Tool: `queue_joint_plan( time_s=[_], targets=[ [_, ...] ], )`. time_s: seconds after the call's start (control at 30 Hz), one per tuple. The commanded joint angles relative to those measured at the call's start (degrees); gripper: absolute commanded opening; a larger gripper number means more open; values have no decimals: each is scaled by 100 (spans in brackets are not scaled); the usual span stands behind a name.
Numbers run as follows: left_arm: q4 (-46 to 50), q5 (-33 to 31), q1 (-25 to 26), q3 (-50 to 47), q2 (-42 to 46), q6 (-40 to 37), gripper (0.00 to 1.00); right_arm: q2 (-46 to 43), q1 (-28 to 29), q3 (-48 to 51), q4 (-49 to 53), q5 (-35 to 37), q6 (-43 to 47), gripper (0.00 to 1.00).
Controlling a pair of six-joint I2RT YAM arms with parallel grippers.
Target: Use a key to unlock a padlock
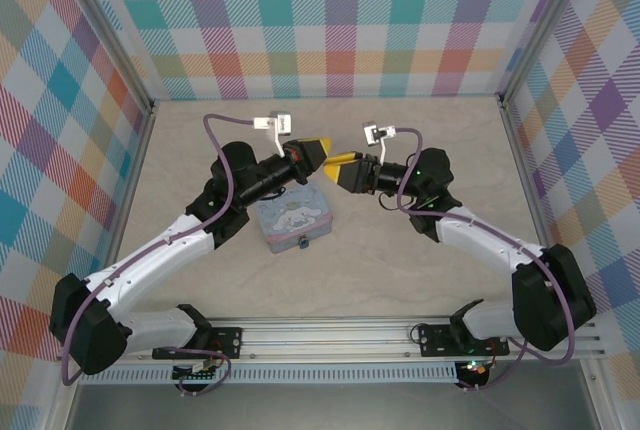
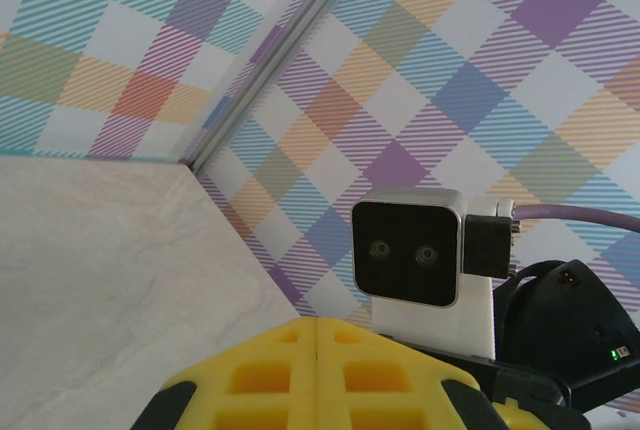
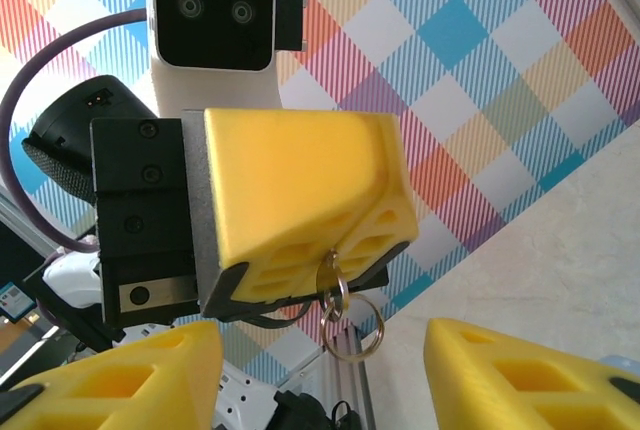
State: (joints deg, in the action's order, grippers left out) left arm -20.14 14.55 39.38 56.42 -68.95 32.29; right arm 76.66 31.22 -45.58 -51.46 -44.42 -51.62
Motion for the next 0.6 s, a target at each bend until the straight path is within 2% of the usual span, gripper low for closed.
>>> queue_joint_plan(
  time_s=[0.0, 0.23, 0.57],
  targets=[
    [-385, 73, 70, 98, -4, 79, 0, 131, 58, -257, -290, 13, -31, 52],
    [-456, 9, 70, 62, -5, 145, 0, 204, 77, -316, -264, 86, -71, 38],
    [-509, 39, 70, 20, 4, 159, 0, 318, 81, -432, -427, 129, -252, 31]
  ],
)
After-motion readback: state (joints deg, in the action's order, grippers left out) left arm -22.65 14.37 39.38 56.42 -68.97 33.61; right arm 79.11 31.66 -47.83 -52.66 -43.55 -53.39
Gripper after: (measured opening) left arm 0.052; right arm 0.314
